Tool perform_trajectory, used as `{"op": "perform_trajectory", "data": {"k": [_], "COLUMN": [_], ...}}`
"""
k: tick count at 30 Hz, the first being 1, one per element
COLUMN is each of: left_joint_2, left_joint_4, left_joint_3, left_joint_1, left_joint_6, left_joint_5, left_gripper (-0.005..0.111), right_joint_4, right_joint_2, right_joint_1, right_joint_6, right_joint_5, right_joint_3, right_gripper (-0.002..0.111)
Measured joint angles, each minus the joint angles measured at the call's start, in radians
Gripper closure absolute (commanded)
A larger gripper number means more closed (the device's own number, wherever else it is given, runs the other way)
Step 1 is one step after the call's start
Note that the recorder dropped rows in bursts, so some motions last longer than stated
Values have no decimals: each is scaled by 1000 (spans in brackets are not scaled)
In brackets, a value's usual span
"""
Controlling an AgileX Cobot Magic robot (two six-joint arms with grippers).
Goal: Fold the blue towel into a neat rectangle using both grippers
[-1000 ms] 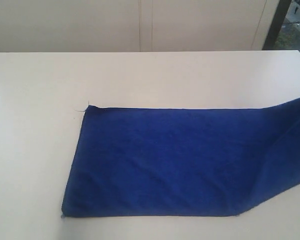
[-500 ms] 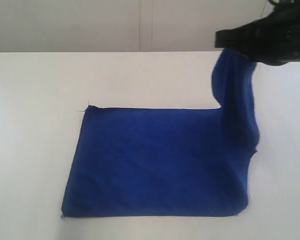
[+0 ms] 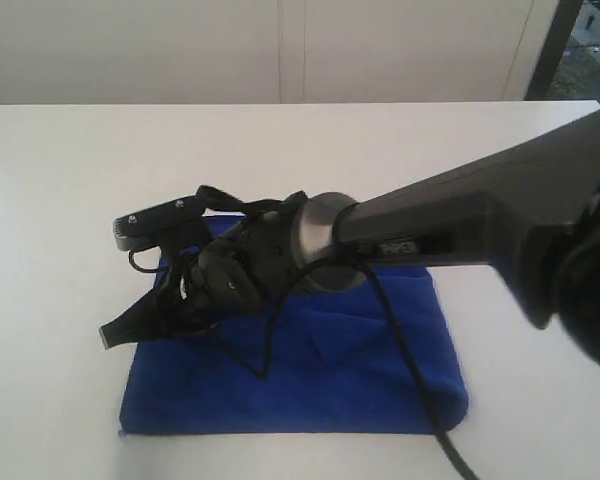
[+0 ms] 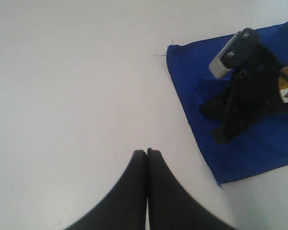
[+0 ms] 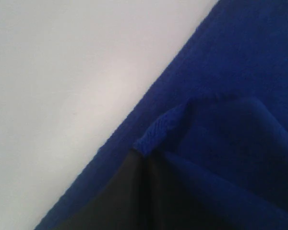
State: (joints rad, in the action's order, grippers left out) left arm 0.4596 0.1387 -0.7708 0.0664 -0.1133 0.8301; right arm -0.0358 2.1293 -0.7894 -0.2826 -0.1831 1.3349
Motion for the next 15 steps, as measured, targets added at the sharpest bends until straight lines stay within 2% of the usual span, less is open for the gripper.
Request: {"op": "perform_trajectory", "data": {"k": [7,15], "left_joint_2": [0,0], "left_joint_4": [0,0], "left_joint_3": [0,0], "left_joint_1": [0,0], "left_joint_6": [0,0], "left_joint_5": [0,0], "left_gripper": [107,107], "right_joint_4": [-2,0], "right_joint_2": [58,-73], "right_joint_1": [0,0], "right_joint_6": [-34,-47], "right_joint_5": [17,-103], "right_joint_3": [63,79], "right_gripper": [108,108]}}
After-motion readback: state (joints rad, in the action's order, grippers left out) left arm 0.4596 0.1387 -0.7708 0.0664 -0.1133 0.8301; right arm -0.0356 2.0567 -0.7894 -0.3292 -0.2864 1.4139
